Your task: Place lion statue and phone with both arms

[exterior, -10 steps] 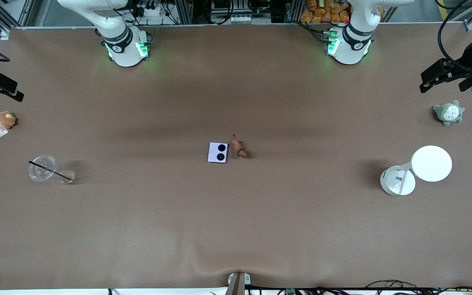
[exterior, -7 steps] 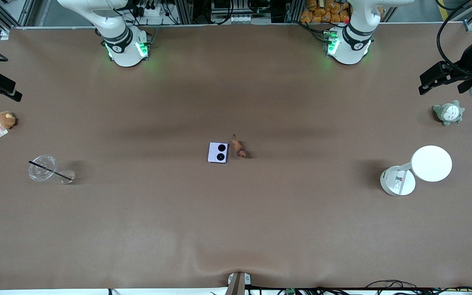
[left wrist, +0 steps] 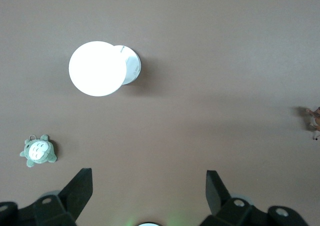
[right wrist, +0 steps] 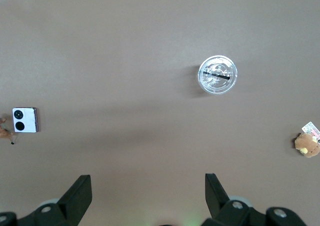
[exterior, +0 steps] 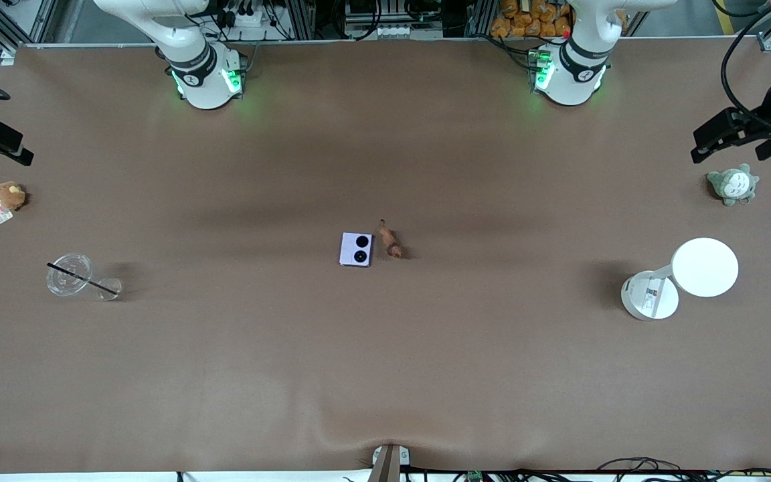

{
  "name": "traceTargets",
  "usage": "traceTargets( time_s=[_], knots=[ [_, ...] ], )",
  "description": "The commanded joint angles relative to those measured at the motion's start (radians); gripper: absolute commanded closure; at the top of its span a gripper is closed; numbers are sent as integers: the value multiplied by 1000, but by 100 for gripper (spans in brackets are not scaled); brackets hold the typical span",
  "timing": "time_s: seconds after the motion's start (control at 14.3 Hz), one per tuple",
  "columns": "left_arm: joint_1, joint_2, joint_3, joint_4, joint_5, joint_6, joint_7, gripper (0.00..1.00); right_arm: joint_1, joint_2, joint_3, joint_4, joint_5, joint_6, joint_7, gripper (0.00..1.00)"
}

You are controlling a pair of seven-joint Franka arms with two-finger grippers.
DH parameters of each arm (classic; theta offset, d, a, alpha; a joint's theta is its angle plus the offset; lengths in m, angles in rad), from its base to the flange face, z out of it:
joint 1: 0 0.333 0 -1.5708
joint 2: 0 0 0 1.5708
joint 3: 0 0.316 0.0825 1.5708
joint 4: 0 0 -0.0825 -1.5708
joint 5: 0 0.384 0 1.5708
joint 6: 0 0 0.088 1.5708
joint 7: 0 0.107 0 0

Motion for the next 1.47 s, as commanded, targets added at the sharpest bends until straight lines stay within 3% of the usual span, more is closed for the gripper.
traceTargets(
  time_s=[0.0,0.35,0.84,1.19,1.4],
  knots=[
    [7,24,-1,36,-21,-18,-4,0,-22,5,17,18,0,-8,-6,0],
    [-13,54,-15,39,-21,-18,-2,0,-22,5,17,18,0,-8,-6,0],
    [-35,141,-146,42,-16,-18,-24,0,-22,5,17,18,0,-7,-5,0],
    [-142,213,-168,42,-21,-10,-208,0,-22,5,17,18,-1,-7,-5,0],
    [-209,262,-168,44,-31,59,-344,0,-22,5,18,18,0,-7,-5,0]
  ],
)
